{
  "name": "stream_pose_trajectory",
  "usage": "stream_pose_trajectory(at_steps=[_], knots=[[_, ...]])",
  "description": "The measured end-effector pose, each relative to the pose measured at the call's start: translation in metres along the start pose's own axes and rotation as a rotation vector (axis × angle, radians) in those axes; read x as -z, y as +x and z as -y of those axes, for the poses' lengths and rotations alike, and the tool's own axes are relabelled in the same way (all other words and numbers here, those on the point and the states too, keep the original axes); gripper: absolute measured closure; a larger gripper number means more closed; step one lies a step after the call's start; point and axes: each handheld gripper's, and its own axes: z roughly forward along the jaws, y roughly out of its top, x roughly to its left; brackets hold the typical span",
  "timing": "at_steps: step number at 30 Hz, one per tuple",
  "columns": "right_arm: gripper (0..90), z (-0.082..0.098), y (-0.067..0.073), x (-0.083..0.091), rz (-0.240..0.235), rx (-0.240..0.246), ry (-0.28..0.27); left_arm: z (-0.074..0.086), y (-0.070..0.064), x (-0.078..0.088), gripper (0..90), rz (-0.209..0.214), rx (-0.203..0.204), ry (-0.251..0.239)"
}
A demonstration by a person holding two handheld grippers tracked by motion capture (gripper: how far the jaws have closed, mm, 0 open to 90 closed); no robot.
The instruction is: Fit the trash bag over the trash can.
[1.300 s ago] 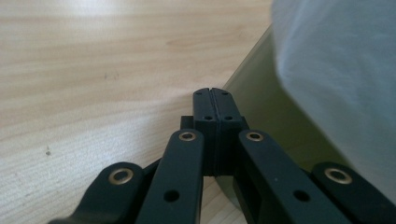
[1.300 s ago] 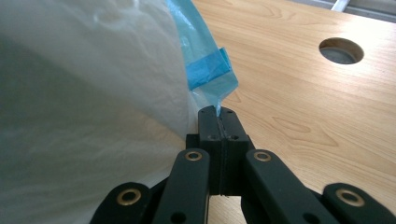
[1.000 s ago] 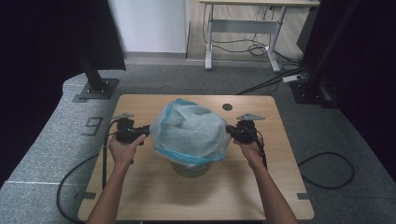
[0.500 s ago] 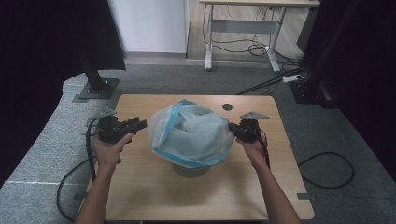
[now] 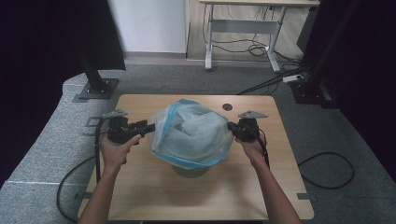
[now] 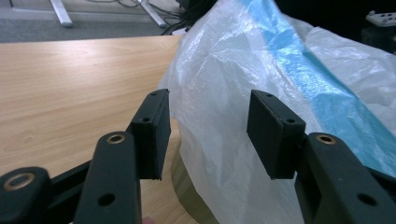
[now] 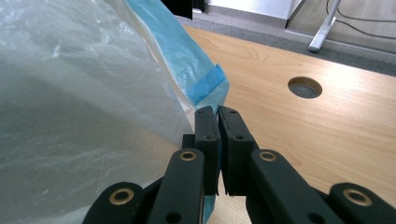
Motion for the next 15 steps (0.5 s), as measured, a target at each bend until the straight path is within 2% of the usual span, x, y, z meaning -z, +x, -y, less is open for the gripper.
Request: stream_pose_trajectory(at_steps=[2, 4, 7, 11, 13, 15], knots=[[85.4, 0.000, 0.000, 0.000, -0.002, 0.002, -0.004, 0.000, -0.002, -0.002, 50.3, 0.011, -0.004, 0.005], [85.4, 0.000, 0.000, 0.000, -0.002, 0.004, -0.002, -0.001, -0.009, -0.001, 50.4, 0.008, -0.030, -0.002], [85.4, 0.000, -0.001, 0.000, 0.000, 0.002, 0.001, -0.005, -0.018, 0.006, 50.6, -0.001, -0.057, -0.028], [85.4, 0.000, -0.001, 0.000, 0.002, 0.002, 0.002, -0.013, -0.033, 0.019, 50.6, 0.007, -0.092, -0.049], [85.4, 0.000, 0.000, 0.000, 0.001, 0.007, 0.002, -0.015, -0.040, 0.022, 50.3, 0.015, -0.109, -0.044], [85.4, 0.000, 0.000, 0.000, 0.004, 0.009, 0.002, -0.015, -0.048, 0.021, 48.5, 0.032, -0.119, -0.018]])
